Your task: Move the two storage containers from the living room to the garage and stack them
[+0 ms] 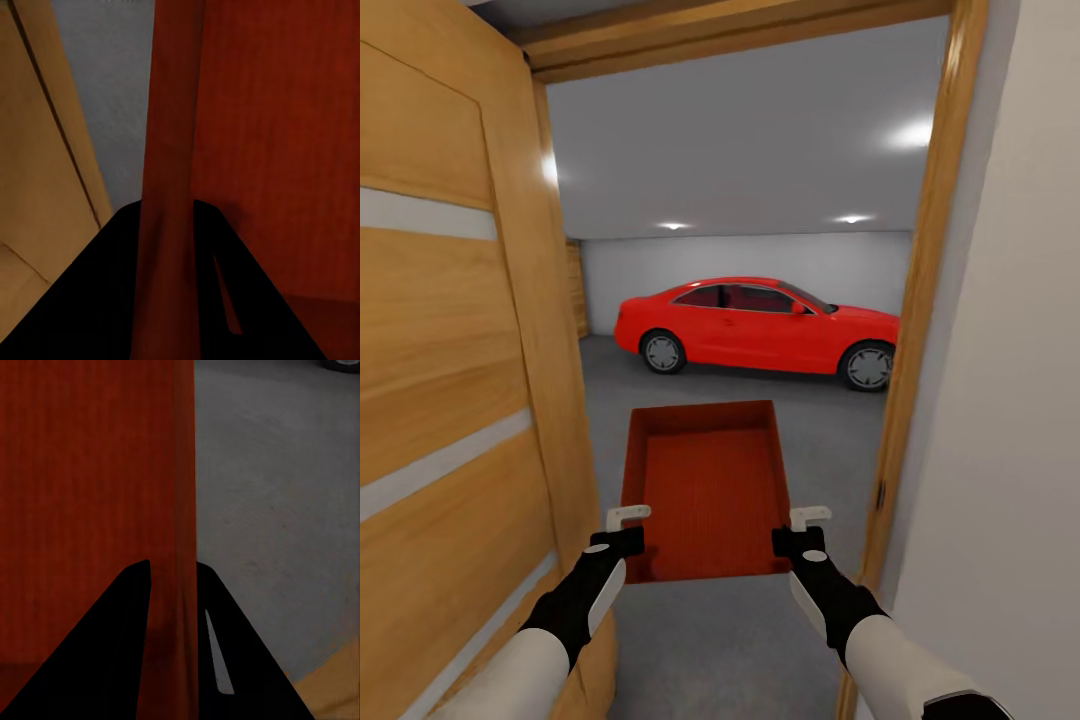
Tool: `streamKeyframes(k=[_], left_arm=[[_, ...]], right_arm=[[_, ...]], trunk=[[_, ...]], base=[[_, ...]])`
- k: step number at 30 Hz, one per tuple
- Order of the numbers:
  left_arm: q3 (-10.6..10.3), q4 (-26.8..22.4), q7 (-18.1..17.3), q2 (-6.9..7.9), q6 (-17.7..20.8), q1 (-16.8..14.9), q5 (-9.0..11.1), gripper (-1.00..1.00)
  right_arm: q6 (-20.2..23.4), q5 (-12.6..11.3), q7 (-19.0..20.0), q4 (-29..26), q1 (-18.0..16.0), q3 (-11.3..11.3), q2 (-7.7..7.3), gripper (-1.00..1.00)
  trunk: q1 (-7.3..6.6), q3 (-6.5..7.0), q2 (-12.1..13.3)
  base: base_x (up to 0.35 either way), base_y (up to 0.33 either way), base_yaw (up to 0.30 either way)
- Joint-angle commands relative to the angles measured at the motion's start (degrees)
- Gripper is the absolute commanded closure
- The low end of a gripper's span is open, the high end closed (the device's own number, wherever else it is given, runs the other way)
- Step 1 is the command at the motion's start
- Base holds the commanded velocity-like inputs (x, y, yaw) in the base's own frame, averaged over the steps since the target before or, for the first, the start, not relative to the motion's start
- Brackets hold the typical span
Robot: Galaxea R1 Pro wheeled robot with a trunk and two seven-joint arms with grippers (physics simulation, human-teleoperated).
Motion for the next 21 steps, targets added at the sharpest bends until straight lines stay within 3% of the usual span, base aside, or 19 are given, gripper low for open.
streamKeyframes(k=[1, 13, 21], left_arm=[[0.6, -1.7, 0.5, 0.09, -0.3, 0.0, -0.4, 1.00], [0.6, -1.7, 0.5, 0.09, -0.3, 0.0, -0.4, 1.00], [0.6, -1.8, 0.5, 0.09, -0.3, 0.0, -0.4, 1.00]], right_arm=[[0.2, -0.1, -0.7, 0.1, 0.0, -0.6, -0.35, 1.00], [0.2, -0.1, -0.7, 0.1, 0.0, -0.6, -0.39, 1.00], [0.2, -0.1, -0.7, 0.1, 0.0, -0.6, -0.34, 1.00]], trunk=[[0.04, -0.02, 0.0], [0.04, -0.02, 0.0], [0.04, -0.02, 0.0]], base=[[0.185, 0.214, 0.000], [0.185, 0.208, -0.002], [0.127, 0.114, -0.181]])
